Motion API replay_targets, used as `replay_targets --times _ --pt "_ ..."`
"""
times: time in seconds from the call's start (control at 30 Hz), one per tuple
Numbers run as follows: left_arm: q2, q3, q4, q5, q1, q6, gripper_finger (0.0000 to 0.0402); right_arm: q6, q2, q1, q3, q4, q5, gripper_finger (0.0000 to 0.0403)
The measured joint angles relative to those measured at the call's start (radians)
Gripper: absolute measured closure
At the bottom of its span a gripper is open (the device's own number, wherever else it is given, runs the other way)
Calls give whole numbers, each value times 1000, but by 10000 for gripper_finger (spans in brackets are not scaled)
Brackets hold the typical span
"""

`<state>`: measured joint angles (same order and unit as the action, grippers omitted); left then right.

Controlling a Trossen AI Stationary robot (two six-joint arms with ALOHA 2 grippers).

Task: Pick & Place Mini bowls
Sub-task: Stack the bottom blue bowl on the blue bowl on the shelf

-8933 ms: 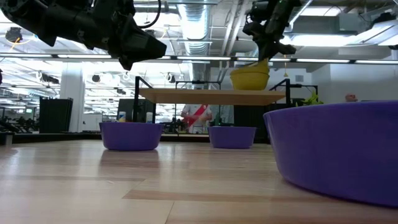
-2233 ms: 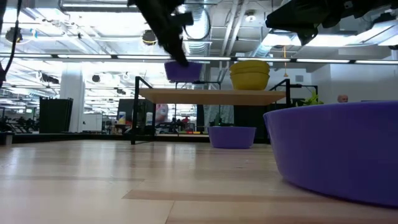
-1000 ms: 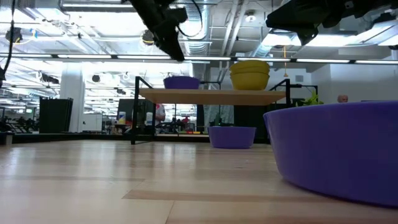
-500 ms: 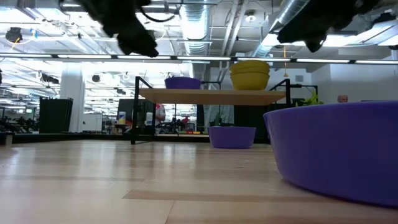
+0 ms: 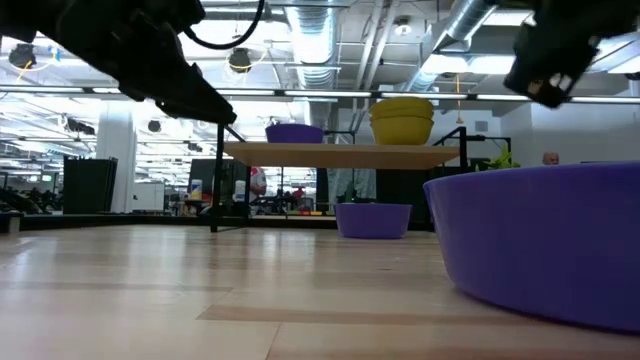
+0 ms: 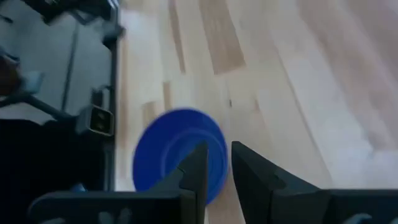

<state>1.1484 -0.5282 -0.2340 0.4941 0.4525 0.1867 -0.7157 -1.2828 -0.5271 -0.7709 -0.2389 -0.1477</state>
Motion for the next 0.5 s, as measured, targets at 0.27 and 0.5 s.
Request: replay_targets --times 0.27,0.5 --pt "7 0 -21 -16 6 3 224 -47 -203 -42 -111 -5 1 286" --pt "7 0 -26 -22 6 5 224 -74 -341 -40 -195 -90 22 240"
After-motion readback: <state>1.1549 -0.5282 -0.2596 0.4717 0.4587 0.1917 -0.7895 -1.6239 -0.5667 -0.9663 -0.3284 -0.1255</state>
